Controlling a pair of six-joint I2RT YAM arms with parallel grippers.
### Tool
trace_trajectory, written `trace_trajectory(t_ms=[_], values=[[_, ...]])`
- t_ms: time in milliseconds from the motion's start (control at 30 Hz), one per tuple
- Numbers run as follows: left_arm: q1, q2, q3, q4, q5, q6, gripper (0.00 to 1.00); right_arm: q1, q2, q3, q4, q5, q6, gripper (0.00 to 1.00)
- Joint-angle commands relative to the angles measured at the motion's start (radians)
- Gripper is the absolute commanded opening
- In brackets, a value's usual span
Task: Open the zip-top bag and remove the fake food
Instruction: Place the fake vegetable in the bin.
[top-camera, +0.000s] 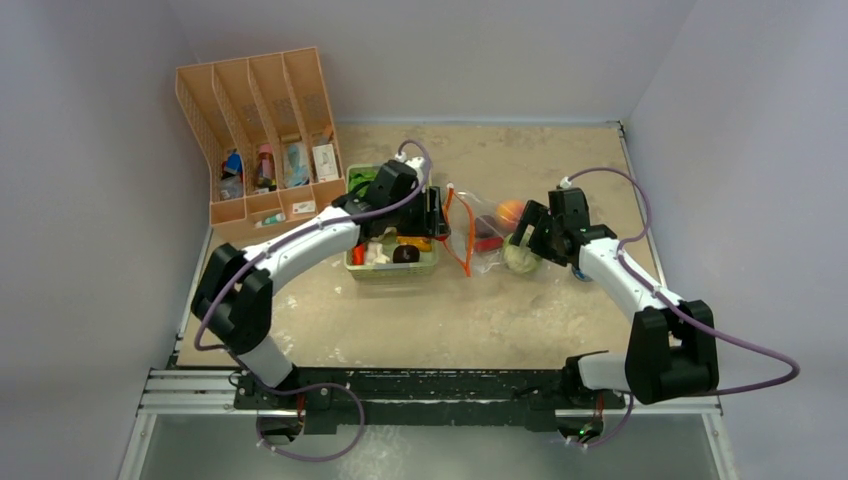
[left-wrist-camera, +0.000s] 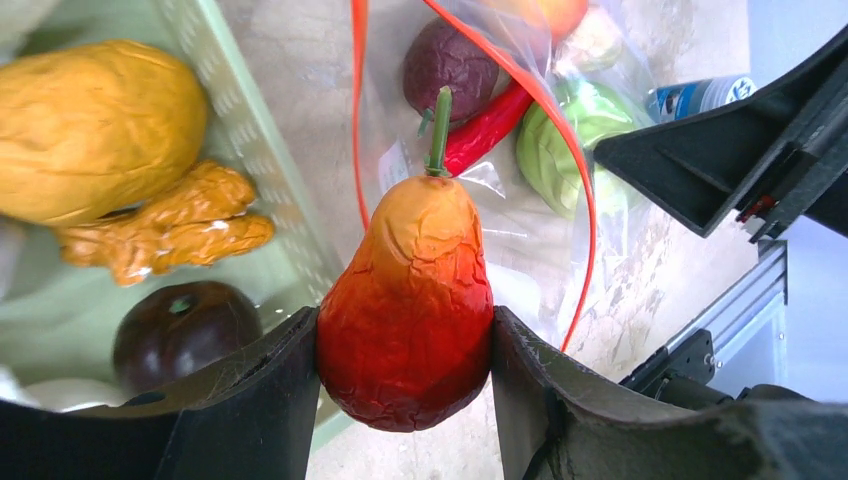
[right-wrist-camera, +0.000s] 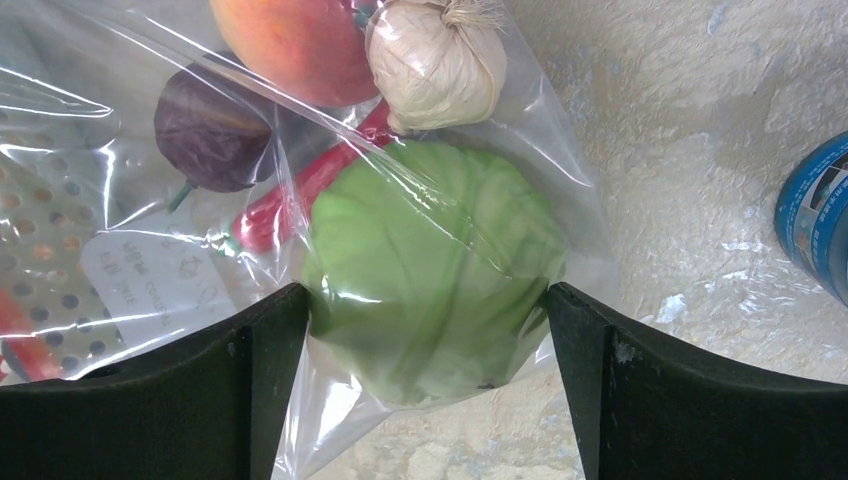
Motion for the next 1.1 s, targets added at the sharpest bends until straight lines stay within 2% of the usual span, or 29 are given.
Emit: trace_trajectory(t_ms=[0, 67, 200, 300, 467, 533, 633, 733, 800, 1067], values=[[0.022, -0.145, -0.06, 0.062, -0.154, -0.039, 0.0, -0.002, -0.004, -0.011, 0.025, -0.001, -0.01, 0.91], [0.039, -0.21, -0.141, 0.096, -0.266, -0.121, 0.0, -0.002, 0.002, -0.018, 0.03, -0.001, -0.011, 0.91], [0.098, -0.272, -0.248, 0.19, -0.262, -0.214, 0.0, -0.002, 0.013, -0.02, 0.033, -0.011, -0.013, 0.92], [0.101, -0.253, -0.231, 0.126, -0.257, -0.17, 0.01, -0.002, 0.019, -0.017, 0.046, -0.018, -0.013, 0.92], [0.106, -0.243, -0.225, 0.042, -0.327, -0.136, 0.06, -0.002, 0.042, -0.001, 0.041, -0.016, -0.015, 0.92], [0.125, -0.238, -0.223, 0.018, -0.305, -0.108, 0.07, 0.001, 0.036, 0.01, 0.037, 0.07, -0.028, 0.92], [0.144, -0.218, -0.205, -0.029, -0.273, -0.069, 0.09, 0.006, 0.006, 0.011, 0.025, 0.121, -0.037, 0.92], [0.148, -0.195, -0.19, -0.061, -0.199, -0.02, 0.22, 0.006, -0.016, 0.016, 0.012, 0.103, -0.046, 0.93], [0.148, -0.18, -0.174, -0.101, -0.175, 0.009, 0.24, 0.006, -0.018, 0.023, 0.008, 0.102, -0.056, 0.93], [0.157, -0.158, -0.098, -0.296, -0.315, 0.093, 0.43, 0.006, -0.008, 0.022, 0.039, 0.097, -0.058, 0.94]])
